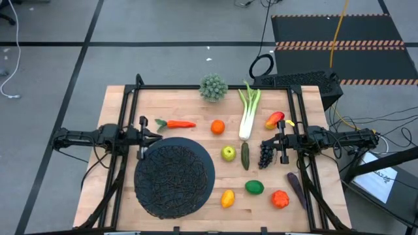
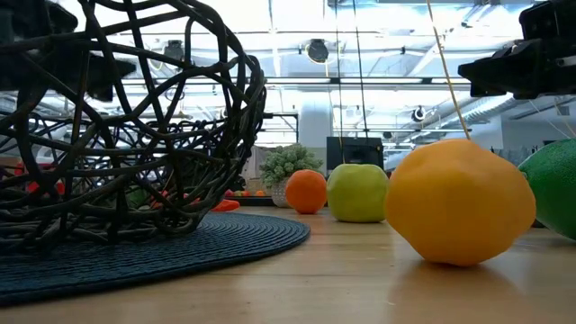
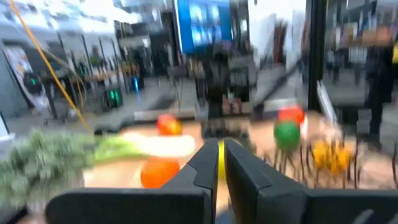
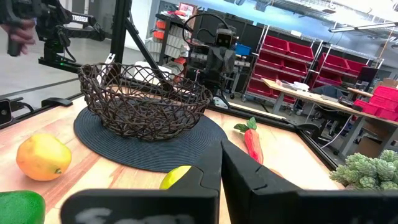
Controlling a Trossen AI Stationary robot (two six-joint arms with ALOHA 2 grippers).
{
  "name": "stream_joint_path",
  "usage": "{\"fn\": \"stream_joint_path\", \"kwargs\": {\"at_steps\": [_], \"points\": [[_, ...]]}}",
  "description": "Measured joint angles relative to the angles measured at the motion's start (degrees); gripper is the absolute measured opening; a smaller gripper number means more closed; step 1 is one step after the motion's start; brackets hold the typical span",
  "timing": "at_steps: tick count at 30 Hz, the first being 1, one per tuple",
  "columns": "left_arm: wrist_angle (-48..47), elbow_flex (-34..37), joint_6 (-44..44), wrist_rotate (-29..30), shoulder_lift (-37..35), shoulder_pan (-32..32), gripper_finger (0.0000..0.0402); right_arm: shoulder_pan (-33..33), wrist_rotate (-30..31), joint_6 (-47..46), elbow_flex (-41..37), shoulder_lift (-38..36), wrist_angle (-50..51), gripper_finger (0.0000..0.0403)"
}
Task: Build produce basket
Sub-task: Put the green celery into the black wire basket
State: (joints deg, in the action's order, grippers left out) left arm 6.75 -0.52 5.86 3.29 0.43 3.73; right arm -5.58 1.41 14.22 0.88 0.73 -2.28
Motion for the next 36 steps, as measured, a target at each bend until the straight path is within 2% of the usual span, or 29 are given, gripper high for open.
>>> {"fn": "stream_joint_path", "kwargs": {"at_steps": [4, 6, 9, 17, 29, 33, 36], "points": [[3.2, -3.1, -2.4, 0.0, 0.7, 0.1, 0.0021, 0.0, 0.0, 0.0, 0.0, 0.0, 0.0, 0.0], [2.2, -7.0, -3.0, 0.5, 2.6, 0.2, 0.0007, 0.0, 0.0, 0.0, 0.0, 0.0, 0.0, 0.0], [-0.7, -14.3, -2.4, 2.3, 7.3, 0.2, 0.0005, 0.0, 0.0, 0.0, 0.0, 0.0, 0.0, 0.0], [-13.2, -40.1, -1.8, 3.9, 25.0, 0.2, 0.0004, 0.0, 0.1, 0.0, 0.0, 0.0, 0.0, 0.0], [-43.7, -85.1, -1.5, 7.8, 50.9, 0.0, 0.0004, 0.0, 0.0, 0.0, 0.0, 0.0, 0.0, 0.0], [-49.9, -95.1, -1.5, 9.3, 58.4, 0.0, 0.0002, 0.0, 0.0, 0.0, 0.0, 0.0, 0.0, 0.0], [-51.8, -98.5, -1.5, 10.5, 62.4, 0.0, 0.0005, 0.0, 0.0, 0.0, 0.0, 0.0, 0.0, 0.0]]}}
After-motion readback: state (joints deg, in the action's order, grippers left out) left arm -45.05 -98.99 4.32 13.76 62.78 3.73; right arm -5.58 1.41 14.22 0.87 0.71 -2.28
